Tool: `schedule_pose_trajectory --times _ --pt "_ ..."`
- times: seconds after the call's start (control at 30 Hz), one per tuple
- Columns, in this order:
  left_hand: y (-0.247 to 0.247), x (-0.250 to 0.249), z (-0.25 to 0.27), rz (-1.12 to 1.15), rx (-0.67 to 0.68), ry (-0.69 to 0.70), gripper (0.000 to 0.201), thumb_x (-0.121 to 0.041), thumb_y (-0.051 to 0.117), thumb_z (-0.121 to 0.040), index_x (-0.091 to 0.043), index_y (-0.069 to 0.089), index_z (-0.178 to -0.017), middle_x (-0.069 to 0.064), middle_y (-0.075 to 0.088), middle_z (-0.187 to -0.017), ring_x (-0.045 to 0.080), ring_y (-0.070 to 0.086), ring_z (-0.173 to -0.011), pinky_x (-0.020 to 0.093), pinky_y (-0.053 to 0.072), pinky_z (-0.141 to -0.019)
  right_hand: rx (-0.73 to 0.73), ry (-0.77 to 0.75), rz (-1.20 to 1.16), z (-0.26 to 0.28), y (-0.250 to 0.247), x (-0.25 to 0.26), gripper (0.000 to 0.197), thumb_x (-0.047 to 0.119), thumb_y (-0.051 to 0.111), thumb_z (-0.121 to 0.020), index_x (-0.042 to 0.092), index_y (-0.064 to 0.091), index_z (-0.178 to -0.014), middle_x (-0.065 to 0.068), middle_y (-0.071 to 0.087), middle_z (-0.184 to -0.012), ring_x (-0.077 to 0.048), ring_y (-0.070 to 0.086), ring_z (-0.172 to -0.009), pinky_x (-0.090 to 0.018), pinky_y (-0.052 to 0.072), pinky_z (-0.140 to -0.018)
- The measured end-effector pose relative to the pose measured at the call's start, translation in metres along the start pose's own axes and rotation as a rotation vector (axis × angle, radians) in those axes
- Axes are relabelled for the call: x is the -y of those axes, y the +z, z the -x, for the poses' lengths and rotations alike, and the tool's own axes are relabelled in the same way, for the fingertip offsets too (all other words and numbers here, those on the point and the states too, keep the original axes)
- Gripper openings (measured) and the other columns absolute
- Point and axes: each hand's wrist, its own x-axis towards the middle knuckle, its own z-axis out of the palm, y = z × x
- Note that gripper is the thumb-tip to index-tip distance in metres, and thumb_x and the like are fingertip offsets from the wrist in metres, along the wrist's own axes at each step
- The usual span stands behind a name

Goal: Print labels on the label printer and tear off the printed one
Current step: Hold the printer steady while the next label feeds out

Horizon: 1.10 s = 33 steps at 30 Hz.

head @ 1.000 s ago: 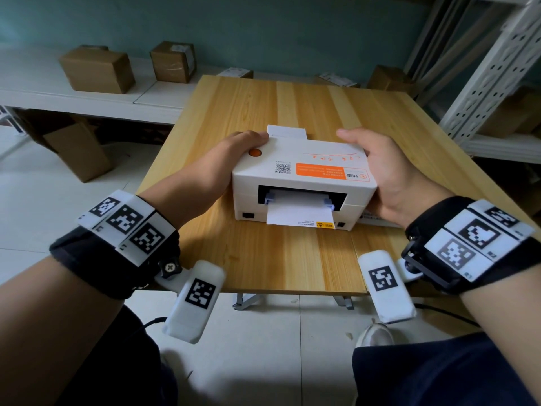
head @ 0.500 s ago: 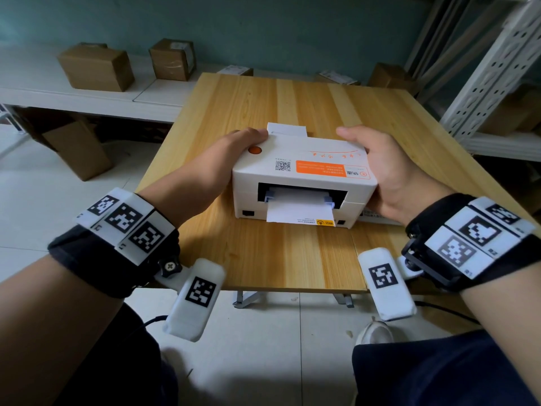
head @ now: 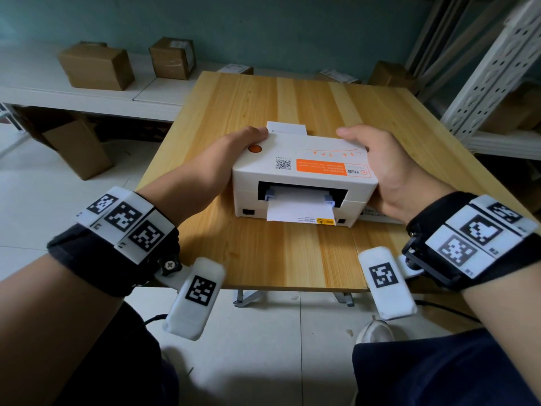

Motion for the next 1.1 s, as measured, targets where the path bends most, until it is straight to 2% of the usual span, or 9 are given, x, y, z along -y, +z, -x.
schedule_pose_trajectory --times 0.1,0.3,0.53,0.97,1.1 --pt "-0.0001 -0.0002 0.0 0.006 0.005 -0.008 0.036 -0.044 0.046 -0.102 -0.02 0.066 -0.085 -0.001 0.072 -0.068 0.015 0.063 -0.06 0.029 0.046 -0.07 0.004 0.001 -0.004 0.0003 0.0002 -0.0001 0.033 0.034 0.049 -0.097 0.014 0.067 -0.078 -0.007 0.074 -0.077 -0.021 0.067 -0.071 -0.035 0.046 -0.078" --pt "-0.0006 0.0002 -0.0008 0.011 0.008 -0.025 0.038 -0.046 0.046 -0.101 -0.019 0.067 -0.084 -0.001 0.073 -0.067 0.014 0.064 -0.058 0.029 0.046 -0.07 0.008 0.002 0.01 0.0014 0.0011 0.0016 0.036 0.034 0.047 -0.099 0.014 0.066 -0.077 -0.006 0.072 -0.075 -0.019 0.066 -0.068 -0.031 0.047 -0.071" --pt "0.0003 -0.0019 0.0011 0.002 -0.004 -0.036 0.037 -0.046 0.046 -0.101 -0.019 0.066 -0.086 -0.002 0.073 -0.065 0.015 0.064 -0.061 0.031 0.046 -0.076 0.015 0.006 0.011 0.0016 0.0012 0.0007 0.036 0.036 0.047 -0.098 0.013 0.068 -0.08 -0.01 0.072 -0.081 -0.022 0.066 -0.072 -0.035 0.046 -0.075" --pt "-0.0004 -0.0001 -0.0003 -0.019 0.016 -0.011 0.037 -0.045 0.044 -0.102 -0.019 0.066 -0.087 0.003 0.072 -0.074 0.018 0.063 -0.065 0.031 0.046 -0.073 0.002 0.006 -0.008 0.0007 0.0011 0.0004 0.034 0.034 0.048 -0.099 0.015 0.068 -0.079 -0.005 0.074 -0.076 -0.019 0.068 -0.068 -0.032 0.048 -0.073" --pt "-0.0015 -0.0003 -0.0005 -0.023 0.017 -0.011 0.037 -0.045 0.044 -0.102 -0.019 0.066 -0.087 0.002 0.072 -0.073 0.017 0.063 -0.063 0.03 0.046 -0.07 0.004 -0.002 0.01 0.0009 0.0008 0.0002 0.035 0.035 0.047 -0.099 0.014 0.067 -0.079 -0.005 0.074 -0.076 -0.018 0.068 -0.068 -0.033 0.047 -0.074"
